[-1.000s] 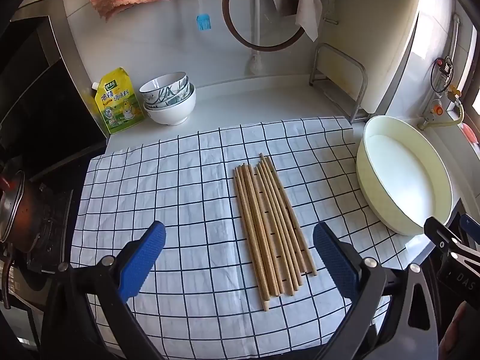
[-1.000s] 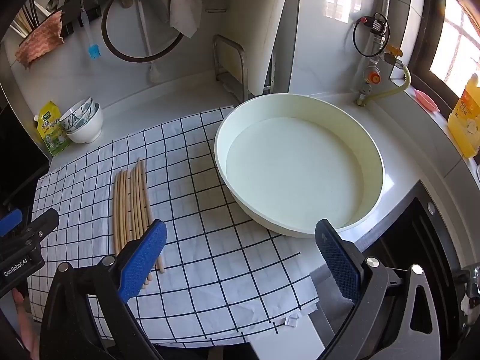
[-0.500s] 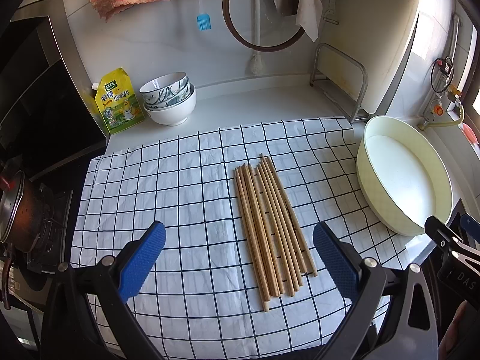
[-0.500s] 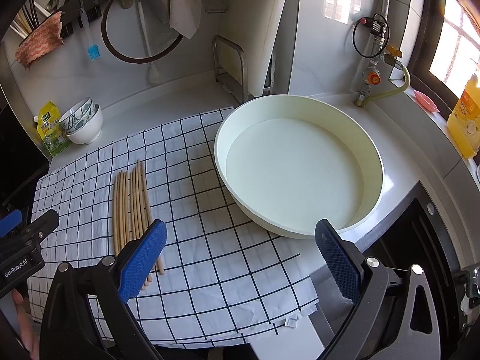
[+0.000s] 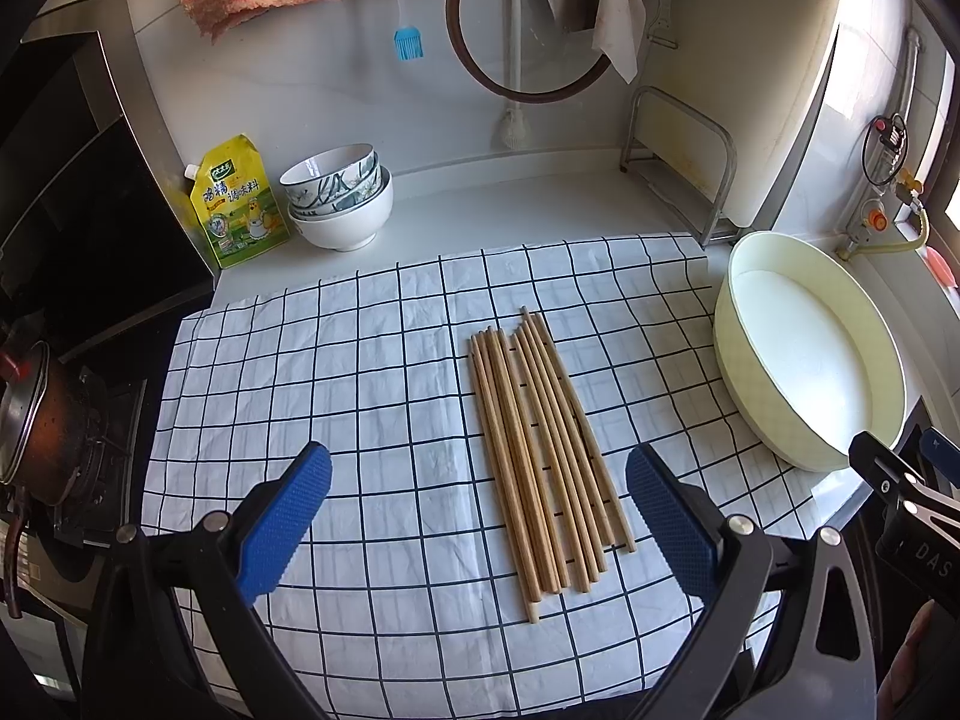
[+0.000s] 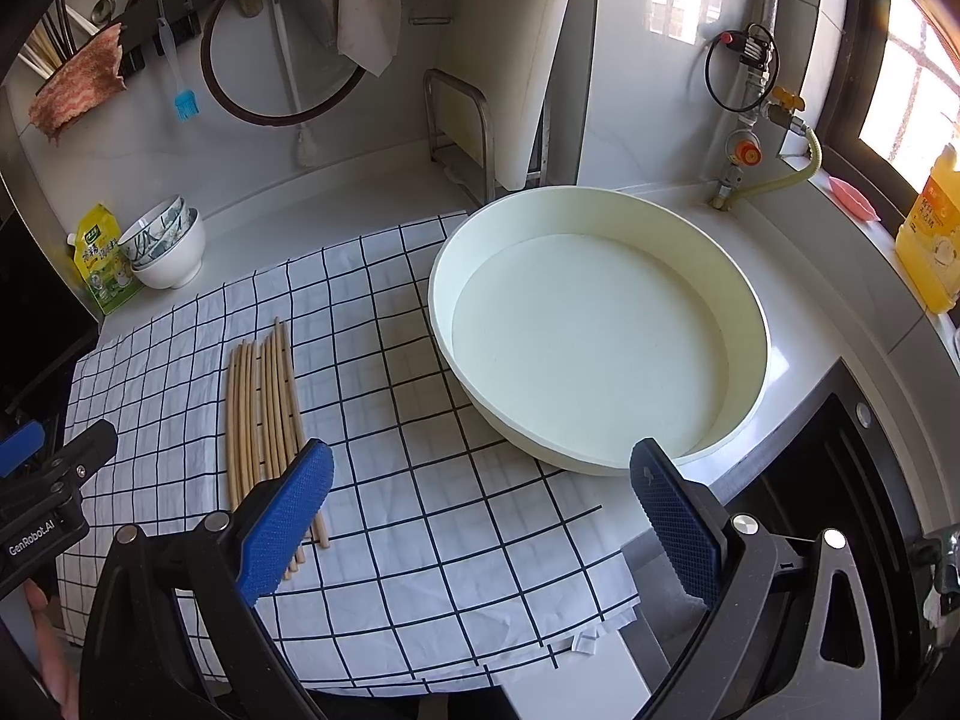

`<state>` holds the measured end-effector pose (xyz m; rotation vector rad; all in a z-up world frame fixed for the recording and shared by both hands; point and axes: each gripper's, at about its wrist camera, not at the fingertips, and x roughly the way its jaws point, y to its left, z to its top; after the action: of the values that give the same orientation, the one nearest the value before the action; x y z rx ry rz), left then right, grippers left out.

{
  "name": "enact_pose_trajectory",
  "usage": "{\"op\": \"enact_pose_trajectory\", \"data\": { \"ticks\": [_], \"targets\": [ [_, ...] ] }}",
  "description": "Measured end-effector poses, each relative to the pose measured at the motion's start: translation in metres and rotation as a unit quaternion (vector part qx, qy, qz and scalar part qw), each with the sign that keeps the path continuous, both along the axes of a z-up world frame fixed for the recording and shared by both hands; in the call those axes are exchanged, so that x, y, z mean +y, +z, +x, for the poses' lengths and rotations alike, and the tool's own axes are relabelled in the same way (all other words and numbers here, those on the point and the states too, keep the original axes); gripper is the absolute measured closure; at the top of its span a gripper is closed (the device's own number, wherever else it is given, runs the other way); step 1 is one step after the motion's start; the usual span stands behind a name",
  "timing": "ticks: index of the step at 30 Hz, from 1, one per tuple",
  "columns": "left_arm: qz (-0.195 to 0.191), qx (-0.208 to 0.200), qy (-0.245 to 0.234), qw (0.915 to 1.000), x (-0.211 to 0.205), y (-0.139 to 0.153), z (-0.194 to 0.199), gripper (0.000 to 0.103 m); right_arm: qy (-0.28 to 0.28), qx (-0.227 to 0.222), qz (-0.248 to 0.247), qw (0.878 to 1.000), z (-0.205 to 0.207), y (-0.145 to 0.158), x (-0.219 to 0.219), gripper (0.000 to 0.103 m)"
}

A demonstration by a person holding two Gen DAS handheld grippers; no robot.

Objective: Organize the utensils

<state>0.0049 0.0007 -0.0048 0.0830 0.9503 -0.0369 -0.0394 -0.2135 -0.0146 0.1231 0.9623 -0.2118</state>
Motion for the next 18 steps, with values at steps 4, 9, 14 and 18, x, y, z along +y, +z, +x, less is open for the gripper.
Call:
{"op": "enact_pose_trajectory", "data": {
  "ticks": [4,9,14,18],
  "targets": [
    [0.000,-0.001,-0.001,1.0000,0.0001,0.0003,-0.0004,0.006,0.000,0.000,0.000,1.000,0.0001,-0.0011,0.0002,0.008],
    [0.001,-0.001,-0.002,1.0000,0.0007,-0.0006,-0.0014,0.006,-0.001,-0.001,0.000,1.000,-0.0005,-0.0009,0.0000,0.008],
    [0.001,-0.001,-0.002,1.0000,0.0003,-0.0004,-0.0020,0.006,-0.002,-0.001,0.000,1.000,-0.0008,-0.0011,0.0001,0.008],
    [0.000,-0.001,-0.002,1.0000,0.0007,-0.0006,-0.0017,0.006,-0.002,-0.002,0.000,1.000,-0.0010,-0.0009,0.0001,0.008]
  ]
}}
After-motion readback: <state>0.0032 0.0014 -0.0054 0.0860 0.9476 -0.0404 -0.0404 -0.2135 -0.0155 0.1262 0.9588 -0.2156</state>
